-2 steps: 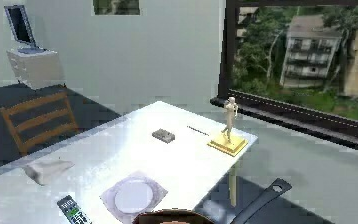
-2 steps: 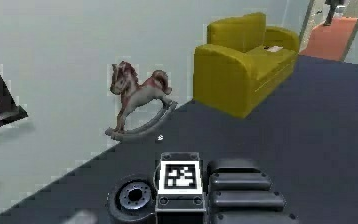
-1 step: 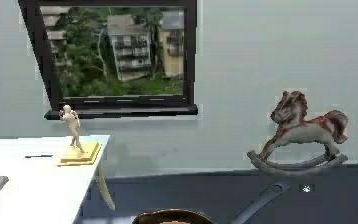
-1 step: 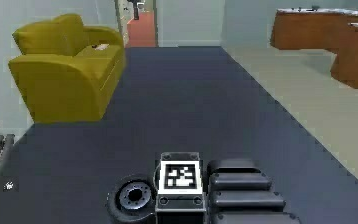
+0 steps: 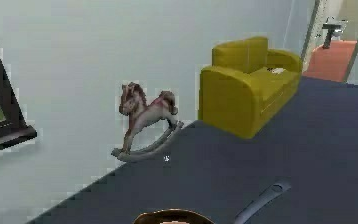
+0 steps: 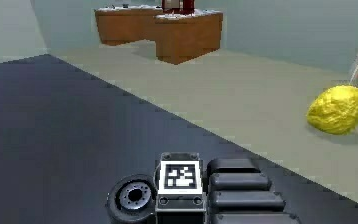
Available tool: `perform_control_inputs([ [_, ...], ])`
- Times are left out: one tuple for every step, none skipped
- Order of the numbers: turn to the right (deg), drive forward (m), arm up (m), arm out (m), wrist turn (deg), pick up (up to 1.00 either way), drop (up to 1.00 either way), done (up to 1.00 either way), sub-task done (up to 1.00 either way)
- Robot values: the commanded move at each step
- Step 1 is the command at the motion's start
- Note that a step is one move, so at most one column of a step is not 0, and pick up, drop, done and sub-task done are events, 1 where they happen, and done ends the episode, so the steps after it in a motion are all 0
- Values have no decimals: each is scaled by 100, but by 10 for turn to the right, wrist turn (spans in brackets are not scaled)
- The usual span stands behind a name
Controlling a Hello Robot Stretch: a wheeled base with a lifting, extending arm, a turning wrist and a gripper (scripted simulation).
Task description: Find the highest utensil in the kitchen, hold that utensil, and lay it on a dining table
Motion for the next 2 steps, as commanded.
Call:
perform_control_inputs([
  [390,0,0,0,0,0,0,0,0],
  [0,10,0,0,0,0,0,0,0],
])
